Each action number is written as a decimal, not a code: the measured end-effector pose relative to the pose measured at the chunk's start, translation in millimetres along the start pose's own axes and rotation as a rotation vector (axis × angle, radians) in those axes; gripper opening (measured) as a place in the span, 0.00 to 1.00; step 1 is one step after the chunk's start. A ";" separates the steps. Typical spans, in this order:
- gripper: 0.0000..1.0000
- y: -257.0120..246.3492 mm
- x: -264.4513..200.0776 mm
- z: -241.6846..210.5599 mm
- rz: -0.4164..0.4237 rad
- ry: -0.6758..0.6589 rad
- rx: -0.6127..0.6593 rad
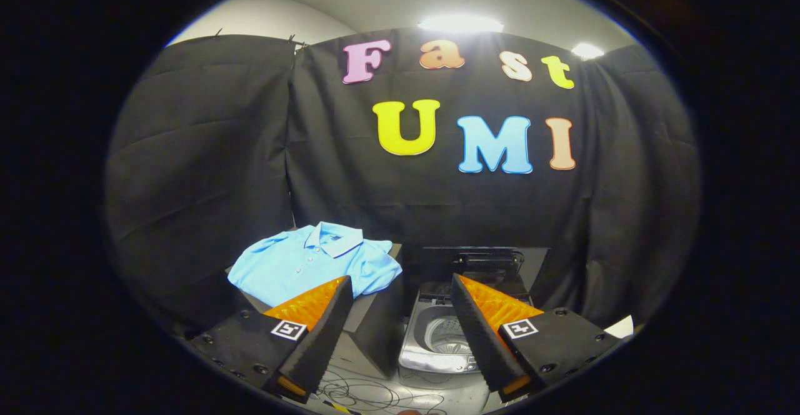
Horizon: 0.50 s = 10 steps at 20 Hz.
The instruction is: Put the clothes into the washing machine and then close the washing machine lid.
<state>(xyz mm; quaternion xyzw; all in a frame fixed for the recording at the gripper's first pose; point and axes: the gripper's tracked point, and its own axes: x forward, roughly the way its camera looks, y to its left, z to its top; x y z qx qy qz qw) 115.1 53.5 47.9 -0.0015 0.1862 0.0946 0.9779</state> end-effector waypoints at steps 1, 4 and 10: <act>0.98 3.3 8.1 -0.1 0.007 0.012 -0.002; 0.98 18.8 32.3 2.2 0.039 0.030 -0.002; 0.98 66.0 82.6 5.6 0.137 0.077 -0.038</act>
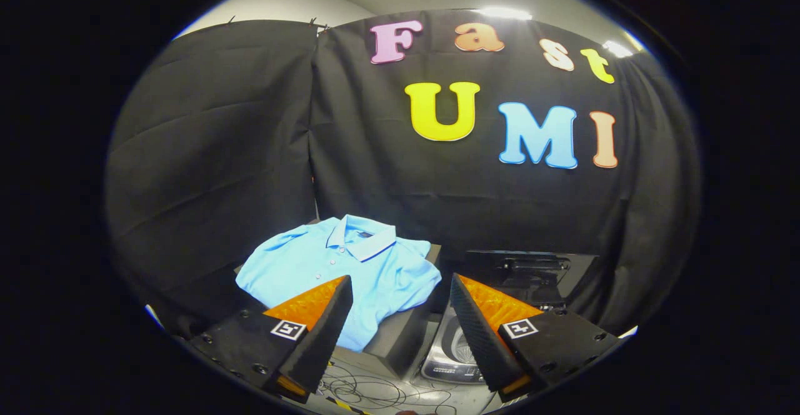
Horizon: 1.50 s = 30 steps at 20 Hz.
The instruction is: Put the clothes into the washing machine and then close the washing machine lid.
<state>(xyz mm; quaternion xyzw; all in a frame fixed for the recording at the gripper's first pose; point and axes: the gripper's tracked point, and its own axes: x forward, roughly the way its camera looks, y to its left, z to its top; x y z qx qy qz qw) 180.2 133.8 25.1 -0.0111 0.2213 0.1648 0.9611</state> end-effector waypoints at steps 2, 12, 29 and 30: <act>0.98 14.1 16.5 2.0 0.029 0.006 0.001; 0.98 60.1 87.8 2.0 0.080 0.050 -0.013; 0.98 117.4 187.5 -70.2 0.041 0.262 0.060; 0.98 117.6 190.3 -79.8 0.035 0.279 0.053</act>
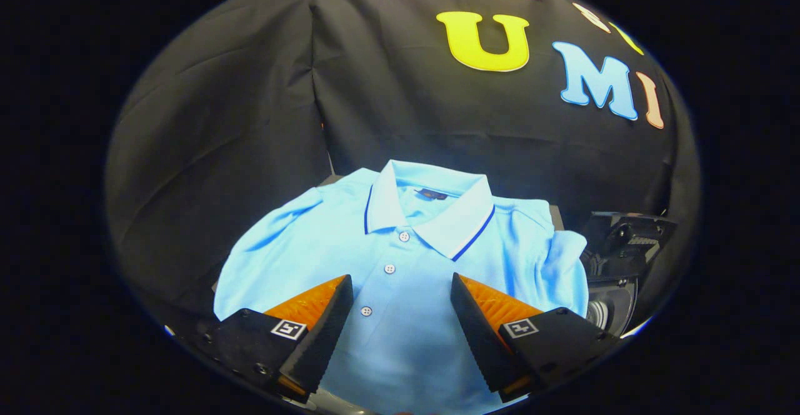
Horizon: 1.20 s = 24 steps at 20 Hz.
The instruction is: Put the clothes into the washing machine and then close the washing machine lid.
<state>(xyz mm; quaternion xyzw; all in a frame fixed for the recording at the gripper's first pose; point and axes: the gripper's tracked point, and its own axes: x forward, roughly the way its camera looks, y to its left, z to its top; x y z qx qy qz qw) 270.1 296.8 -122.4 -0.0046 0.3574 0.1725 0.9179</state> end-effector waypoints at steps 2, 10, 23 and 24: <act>0.99 -0.1 3.3 0.1 -0.019 -0.018 -0.048; 0.99 1.8 5.1 -3.6 -0.023 -0.028 -0.102; 0.02 7.5 6.2 8.7 0.152 -0.018 0.092; 0.02 9.7 0.2 16.4 0.168 -0.042 0.106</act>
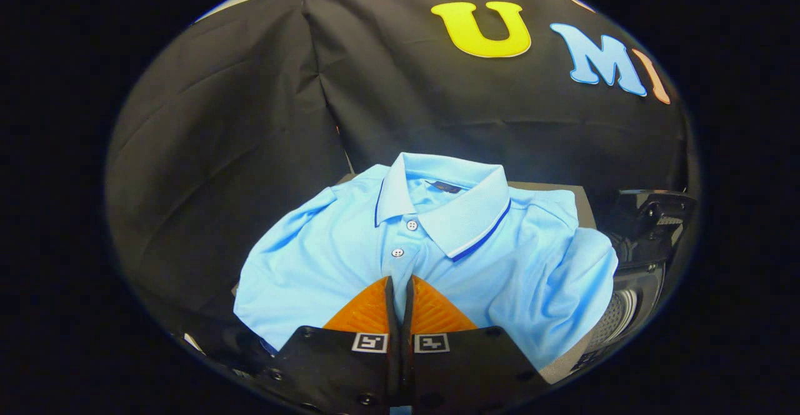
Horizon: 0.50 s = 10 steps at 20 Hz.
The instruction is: Put the clothes into the washing machine and then close the washing machine lid.
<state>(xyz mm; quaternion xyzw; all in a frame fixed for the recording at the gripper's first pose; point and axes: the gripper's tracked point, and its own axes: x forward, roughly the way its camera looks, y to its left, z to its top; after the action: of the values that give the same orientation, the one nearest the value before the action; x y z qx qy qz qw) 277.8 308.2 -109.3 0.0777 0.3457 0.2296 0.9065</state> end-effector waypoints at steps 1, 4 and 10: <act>0.01 3.0 -6.0 9.7 0.016 -0.027 0.002; 0.01 13.0 -24.9 51.1 0.079 -0.091 0.023; 0.02 20.2 -77.5 112.7 0.116 -0.222 0.042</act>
<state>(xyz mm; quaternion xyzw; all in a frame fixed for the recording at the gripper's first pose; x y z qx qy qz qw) 294.3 291.6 27.0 0.1415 0.2431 0.2645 0.9224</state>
